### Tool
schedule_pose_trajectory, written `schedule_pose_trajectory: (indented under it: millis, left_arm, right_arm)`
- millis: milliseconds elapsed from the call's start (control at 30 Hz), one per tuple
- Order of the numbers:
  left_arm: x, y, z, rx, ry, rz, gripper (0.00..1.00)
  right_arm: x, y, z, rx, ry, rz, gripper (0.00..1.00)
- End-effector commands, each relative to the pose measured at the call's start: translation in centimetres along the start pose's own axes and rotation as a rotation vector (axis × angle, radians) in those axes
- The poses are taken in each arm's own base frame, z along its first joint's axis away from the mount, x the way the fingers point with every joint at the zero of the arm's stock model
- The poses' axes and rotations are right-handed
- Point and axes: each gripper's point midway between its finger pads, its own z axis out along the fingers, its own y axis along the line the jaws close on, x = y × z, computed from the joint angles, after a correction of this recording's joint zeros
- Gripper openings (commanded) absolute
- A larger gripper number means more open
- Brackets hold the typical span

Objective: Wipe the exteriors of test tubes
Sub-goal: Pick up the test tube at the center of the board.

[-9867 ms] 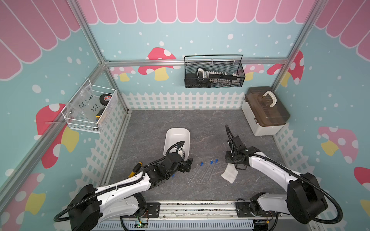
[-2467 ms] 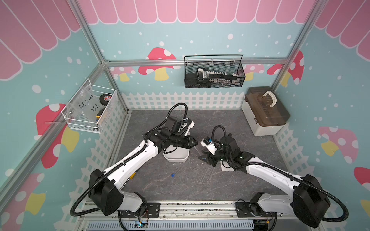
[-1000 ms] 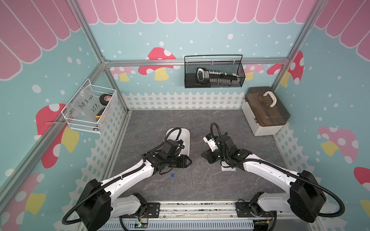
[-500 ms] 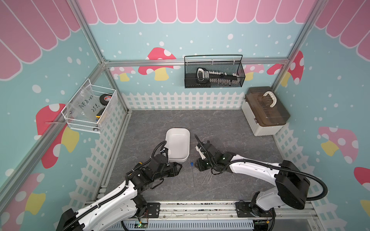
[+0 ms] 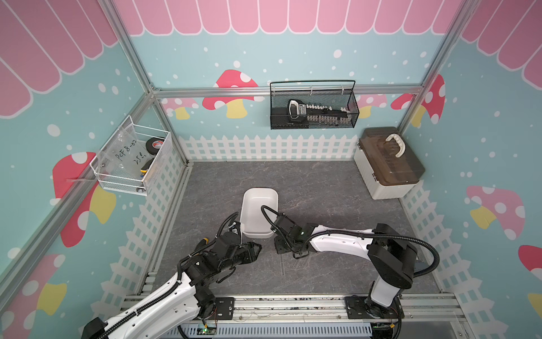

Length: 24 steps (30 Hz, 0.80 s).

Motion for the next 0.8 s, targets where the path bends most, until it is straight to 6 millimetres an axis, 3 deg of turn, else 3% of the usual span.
schedule_pose_trajectory:
  millis: [0, 467, 767]
  left_arm:
    - [0.4, 1.0, 0.0, -0.026, -0.003, -0.010, 0.52]
    - [0.6, 0.9, 0.1, -0.003, -0.002, -0.017, 0.52]
    - [0.6, 0.9, 0.2, -0.002, -0.001, -0.015, 0.52]
  right_arm:
    - [0.4, 0.0, 0.5, 0.046, 0.016, 0.015, 0.34]
    - [2.0, -2.8, 1.5, 0.205, 0.058, -0.011, 0.25]
    - [2.6, -2.9, 2.0, 0.207, 0.082, -0.005, 0.25]
